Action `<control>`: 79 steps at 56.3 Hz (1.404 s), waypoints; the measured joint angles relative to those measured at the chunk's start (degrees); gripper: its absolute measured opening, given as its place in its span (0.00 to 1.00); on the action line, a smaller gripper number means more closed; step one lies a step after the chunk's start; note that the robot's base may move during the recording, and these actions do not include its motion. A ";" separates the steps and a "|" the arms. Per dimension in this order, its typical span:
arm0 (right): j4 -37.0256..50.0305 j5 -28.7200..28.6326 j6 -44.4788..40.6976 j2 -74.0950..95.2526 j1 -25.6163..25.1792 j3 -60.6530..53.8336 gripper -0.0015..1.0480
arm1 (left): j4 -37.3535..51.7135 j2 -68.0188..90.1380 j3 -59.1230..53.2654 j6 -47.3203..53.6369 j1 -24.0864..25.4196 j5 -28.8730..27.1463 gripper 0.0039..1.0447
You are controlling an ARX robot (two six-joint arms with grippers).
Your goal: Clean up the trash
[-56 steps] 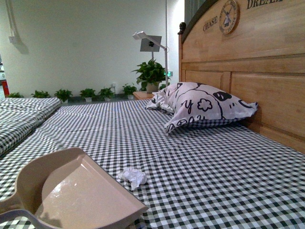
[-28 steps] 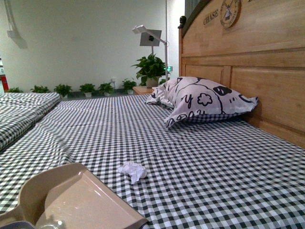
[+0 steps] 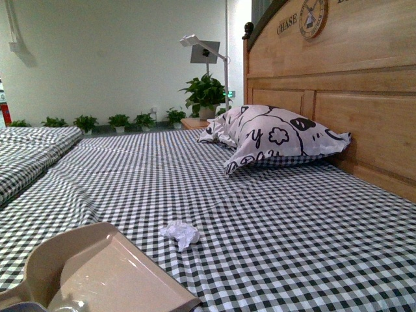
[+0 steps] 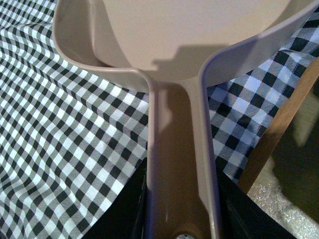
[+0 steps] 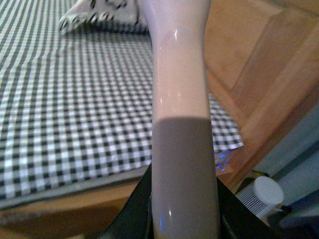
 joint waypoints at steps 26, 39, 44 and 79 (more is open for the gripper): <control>9.03 -9.86 -1.53 60.37 -2.47 34.88 0.18 | 0.00 0.09 0.00 0.00 0.00 0.00 0.26; 5.18 -8.11 -2.97 76.06 0.31 48.87 0.18 | 0.00 0.09 0.00 0.00 0.00 0.00 0.26; 4.22 -7.45 -3.89 80.26 1.31 53.07 0.18 | 0.00 0.09 0.00 0.00 0.00 0.02 0.26; -1.27 -25.97 -9.03 84.41 5.42 55.89 0.18 | 0.00 0.09 0.00 0.00 0.00 0.02 0.26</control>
